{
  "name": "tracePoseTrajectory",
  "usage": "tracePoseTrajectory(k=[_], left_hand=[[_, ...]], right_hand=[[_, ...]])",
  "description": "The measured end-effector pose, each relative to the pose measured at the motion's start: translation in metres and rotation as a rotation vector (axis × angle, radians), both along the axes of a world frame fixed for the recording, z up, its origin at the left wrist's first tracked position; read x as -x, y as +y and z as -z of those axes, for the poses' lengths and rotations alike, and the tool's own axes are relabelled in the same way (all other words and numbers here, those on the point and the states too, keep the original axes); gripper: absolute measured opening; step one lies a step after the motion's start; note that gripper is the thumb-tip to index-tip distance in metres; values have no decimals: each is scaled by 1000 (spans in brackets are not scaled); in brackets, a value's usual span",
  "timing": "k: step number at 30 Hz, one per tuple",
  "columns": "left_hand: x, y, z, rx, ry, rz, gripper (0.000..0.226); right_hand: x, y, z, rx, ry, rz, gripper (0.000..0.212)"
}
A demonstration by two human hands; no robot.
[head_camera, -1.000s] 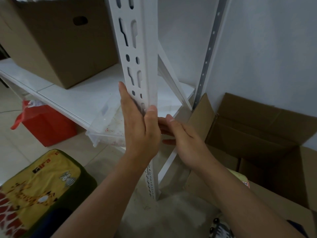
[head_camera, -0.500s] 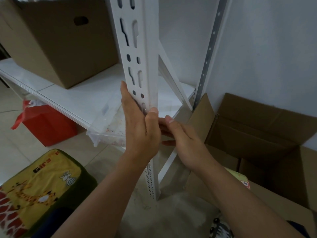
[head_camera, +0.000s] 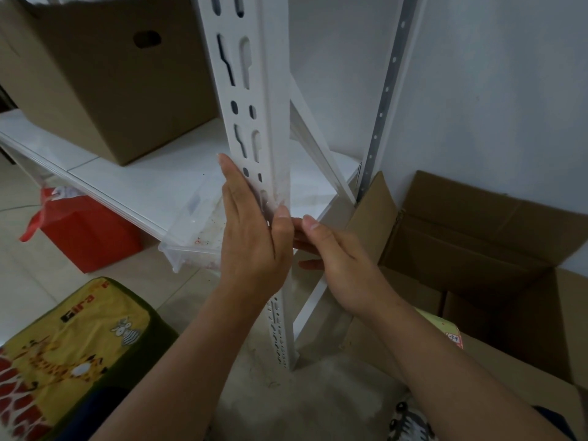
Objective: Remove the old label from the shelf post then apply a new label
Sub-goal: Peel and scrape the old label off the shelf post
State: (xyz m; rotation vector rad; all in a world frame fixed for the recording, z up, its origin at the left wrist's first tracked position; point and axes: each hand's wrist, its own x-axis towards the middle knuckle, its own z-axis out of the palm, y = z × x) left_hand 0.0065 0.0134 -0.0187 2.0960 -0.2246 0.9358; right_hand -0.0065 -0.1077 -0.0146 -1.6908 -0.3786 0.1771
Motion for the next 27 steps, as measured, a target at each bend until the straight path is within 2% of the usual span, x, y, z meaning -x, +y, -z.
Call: tracePoseTrajectory(k=[6,14,18,27], left_hand=[[0,-1,-1,17,22,-41,79],[4,4,-4,-78,89,-83,81],[6,3,-6,-68,120,-87,80],[9,2,-10,-41,144,-107,78]], right_hand=[[2,0,-3,-3,4,1,42],[1,0,-3,-9,4,15,43],[2,1,-4,-3,-8,13,35],[2,1,-4,-9,-7,5,39]])
